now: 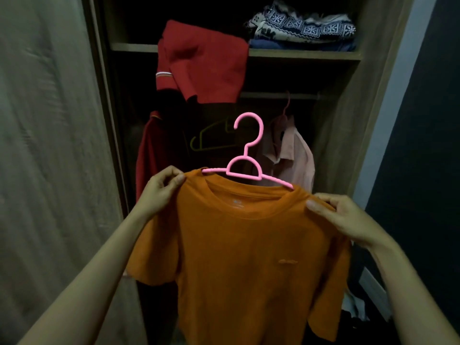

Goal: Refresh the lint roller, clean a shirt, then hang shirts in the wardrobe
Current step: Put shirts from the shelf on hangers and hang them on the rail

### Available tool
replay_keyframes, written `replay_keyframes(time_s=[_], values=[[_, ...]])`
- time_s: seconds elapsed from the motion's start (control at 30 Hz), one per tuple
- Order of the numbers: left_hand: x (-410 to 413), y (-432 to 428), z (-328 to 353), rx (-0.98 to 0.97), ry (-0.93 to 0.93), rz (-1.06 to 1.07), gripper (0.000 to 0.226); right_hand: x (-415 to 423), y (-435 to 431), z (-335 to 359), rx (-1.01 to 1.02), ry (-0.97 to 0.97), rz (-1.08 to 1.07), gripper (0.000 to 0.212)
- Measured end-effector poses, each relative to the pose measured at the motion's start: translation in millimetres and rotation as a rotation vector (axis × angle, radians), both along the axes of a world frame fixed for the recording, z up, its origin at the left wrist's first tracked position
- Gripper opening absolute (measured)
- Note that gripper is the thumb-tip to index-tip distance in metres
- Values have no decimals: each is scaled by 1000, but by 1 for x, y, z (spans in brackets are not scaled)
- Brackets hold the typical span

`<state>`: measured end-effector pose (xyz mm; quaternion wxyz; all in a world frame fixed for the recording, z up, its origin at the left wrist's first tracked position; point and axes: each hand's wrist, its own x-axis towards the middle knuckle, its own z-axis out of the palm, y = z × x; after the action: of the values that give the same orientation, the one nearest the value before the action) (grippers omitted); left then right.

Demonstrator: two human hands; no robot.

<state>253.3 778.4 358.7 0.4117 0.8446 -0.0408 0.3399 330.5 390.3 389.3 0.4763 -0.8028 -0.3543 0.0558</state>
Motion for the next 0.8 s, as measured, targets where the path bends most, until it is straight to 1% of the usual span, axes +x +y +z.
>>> replay_keyframes(time_s=[0.07,0.2,0.27,0.3,0.37,0.4,0.43,0.5,0.53,0.67,0.73,0.8], values=[[5,0,-4,-20,-3,-16,15,-3,-5,0,-3,84,47,34],[17,-6,-8,-24,-36,1,14,-7,-5,0,67,116,-3,45],[24,-10,-8,-44,-32,17,12,-8,-6,0,101,128,-44,44],[27,-12,-7,-52,-20,24,11,-9,-7,0,113,127,-56,48],[33,-11,-9,-56,9,24,14,-12,-9,0,118,118,-75,68],[37,-10,-12,-53,23,27,16,-14,-9,0,109,115,-91,71],[40,-8,-15,-42,32,47,20,-16,-7,-1,107,119,-103,66],[46,-2,-22,2,9,145,31,-20,-2,-5,135,158,-135,40],[47,2,-24,22,-24,202,35,-22,2,-7,155,172,-163,31],[51,16,-23,125,-137,352,40,-40,35,-22,184,192,-310,21],[53,20,-20,211,-165,451,42,-54,61,-36,190,143,-359,19],[53,24,-15,279,-220,565,43,-65,90,-55,201,51,-381,17]])
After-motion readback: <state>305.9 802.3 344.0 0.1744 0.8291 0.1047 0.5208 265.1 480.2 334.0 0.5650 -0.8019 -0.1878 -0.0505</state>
